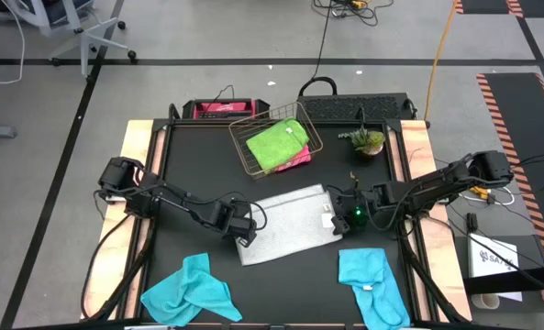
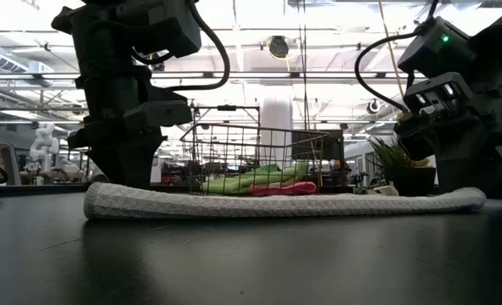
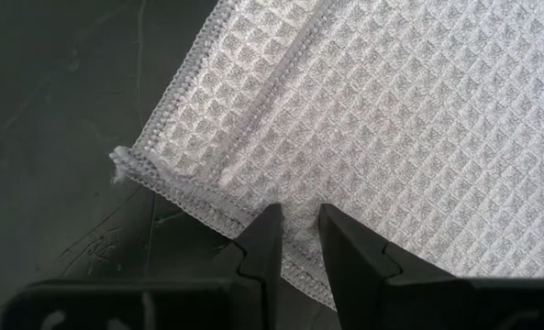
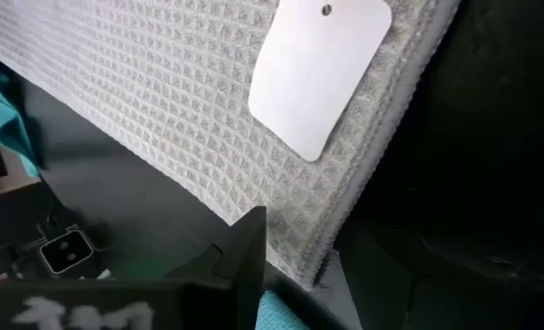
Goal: Fold microfiber towels
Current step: Fold the gray microfiber cloth
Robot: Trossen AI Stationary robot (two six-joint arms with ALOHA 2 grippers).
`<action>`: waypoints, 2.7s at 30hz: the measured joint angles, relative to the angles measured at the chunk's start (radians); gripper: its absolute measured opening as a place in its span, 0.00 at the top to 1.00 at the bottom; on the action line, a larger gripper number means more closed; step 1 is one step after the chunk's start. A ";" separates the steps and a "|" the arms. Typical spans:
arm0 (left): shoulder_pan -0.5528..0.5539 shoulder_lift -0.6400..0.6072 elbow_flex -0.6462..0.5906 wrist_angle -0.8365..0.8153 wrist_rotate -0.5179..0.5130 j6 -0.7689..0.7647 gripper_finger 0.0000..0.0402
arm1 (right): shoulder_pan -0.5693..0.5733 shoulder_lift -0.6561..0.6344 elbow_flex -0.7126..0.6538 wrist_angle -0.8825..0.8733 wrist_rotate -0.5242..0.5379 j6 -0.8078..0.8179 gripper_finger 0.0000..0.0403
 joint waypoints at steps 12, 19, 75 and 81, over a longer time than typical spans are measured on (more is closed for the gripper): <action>-0.009 -0.114 -0.002 -0.062 -0.020 0.021 0.91 | 0.002 0.006 -0.006 0.058 -0.002 0.008 0.97; -0.102 -0.238 0.000 -0.147 -0.028 -0.004 0.99 | 0.002 0.006 -0.006 0.055 0.003 -0.005 0.99; -0.163 -0.294 0.003 -0.274 -0.153 -0.029 0.99 | 0.000 0.327 0.624 -0.123 0.073 -0.298 1.00; -0.164 -0.332 0.003 -0.419 -0.162 -0.059 0.99 | 0.000 0.499 0.825 -0.124 0.009 -0.415 1.00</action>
